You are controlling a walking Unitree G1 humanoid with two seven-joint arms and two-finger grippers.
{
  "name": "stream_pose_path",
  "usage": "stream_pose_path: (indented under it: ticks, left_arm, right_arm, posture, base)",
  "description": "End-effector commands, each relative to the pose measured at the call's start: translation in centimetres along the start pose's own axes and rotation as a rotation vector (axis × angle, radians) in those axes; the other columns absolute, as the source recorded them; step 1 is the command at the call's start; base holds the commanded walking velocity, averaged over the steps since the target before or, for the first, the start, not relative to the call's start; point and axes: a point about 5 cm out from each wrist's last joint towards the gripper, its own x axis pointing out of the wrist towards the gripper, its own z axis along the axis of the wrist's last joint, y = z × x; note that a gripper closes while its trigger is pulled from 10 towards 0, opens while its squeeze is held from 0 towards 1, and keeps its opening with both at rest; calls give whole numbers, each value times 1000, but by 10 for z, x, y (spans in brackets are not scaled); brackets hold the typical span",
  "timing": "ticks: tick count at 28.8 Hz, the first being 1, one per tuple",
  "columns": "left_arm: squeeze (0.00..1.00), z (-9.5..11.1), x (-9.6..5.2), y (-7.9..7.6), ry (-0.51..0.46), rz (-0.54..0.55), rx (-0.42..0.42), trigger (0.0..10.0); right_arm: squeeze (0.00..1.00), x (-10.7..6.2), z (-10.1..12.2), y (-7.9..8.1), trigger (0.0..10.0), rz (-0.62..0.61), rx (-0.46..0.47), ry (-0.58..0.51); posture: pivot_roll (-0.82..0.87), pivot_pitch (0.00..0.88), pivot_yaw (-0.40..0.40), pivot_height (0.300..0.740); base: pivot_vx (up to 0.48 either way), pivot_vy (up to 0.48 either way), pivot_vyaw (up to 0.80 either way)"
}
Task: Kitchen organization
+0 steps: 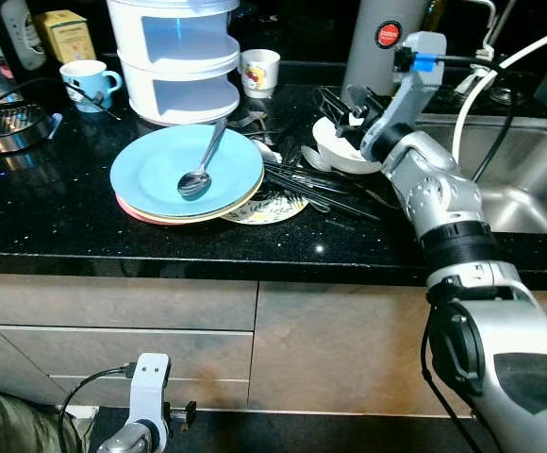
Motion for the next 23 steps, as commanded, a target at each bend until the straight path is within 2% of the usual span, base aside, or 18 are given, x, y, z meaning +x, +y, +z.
stream_pose_path:
  ticks: [1, 6, 9, 14, 15, 16, 17, 18, 20, 21, 23]
  left_arm:
    - [0, -6, -2, 0, 3, -1, -14, 10000]
    - [0, -9, -3, 0, 0, -5, -13, 10000]
    - [0, -13, -5, 0, -13, -14, -14, 10000]
    - [0, -15, -7, -1, -18, -19, -16, 10000]
    - [0, -16, -7, -1, -21, -21, -17, 10000]
    - [0, -16, -7, -1, -21, -21, -17, 10000]
    - [0, -17, -7, -3, -24, -25, -18, 10000]
    - [0, -17, -7, -3, -24, -25, -18, 10000]
    - [0, -19, -8, -5, -29, -32, -18, 10000]
    - [0, -19, -8, -5, -29, -32, -18, 10000]
    - [0, -20, -8, -6, -32, -35, -17, 10000]
  right_arm:
    - [0, 0, 5, -6, 10000, -43, -1, -14]
    - [0, 1, 9, -13, 10000, -101, -34, -3]
    - [0, 2, 18, -15, 10000, -64, -104, -19]
    - [0, 2, 24, -15, 10000, -5, -112, -29]
    - [0, 1, 31, -14, 10000, 57, -105, -58]
    - [0, 1, 31, -14, 10000, 57, -105, -58]
    - [0, -2, 39, -12, 10000, 162, -123, -93]
    - [0, -2, 39, -12, 10000, 162, -123, -93]
    - [0, -9, 48, -9, 10000, 347, -202, -102]
    - [0, -9, 48, -9, 10000, 347, -202, -102]
    - [0, -16, 48, -10, 10000, 455, -278, -49]
  posture:
    - [53, 133, -55, 740]
    - [55, 151, -59, 740]
    - [59, 181, -71, 740]
    - [59, 198, -79, 740]
    - [58, 204, -81, 740]
    - [58, 204, -81, 740]
    - [61, 211, -83, 740]
    - [61, 211, -83, 740]
    - [62, 219, -84, 740]
    - [62, 219, -84, 740]
    - [62, 223, -88, 740]
  base:
    - [0, 0, 0]
    - [0, 0, 0]
    - [0, 0, 0]
    - [0, 0, 0]
    - [0, 0, 0]
    - [0, 0, 0]
    - [0, 0, 0]
    - [0, 0, 0]
    - [0, 0, 0]
    - [0, 0, 0]
    - [0, 0, 0]
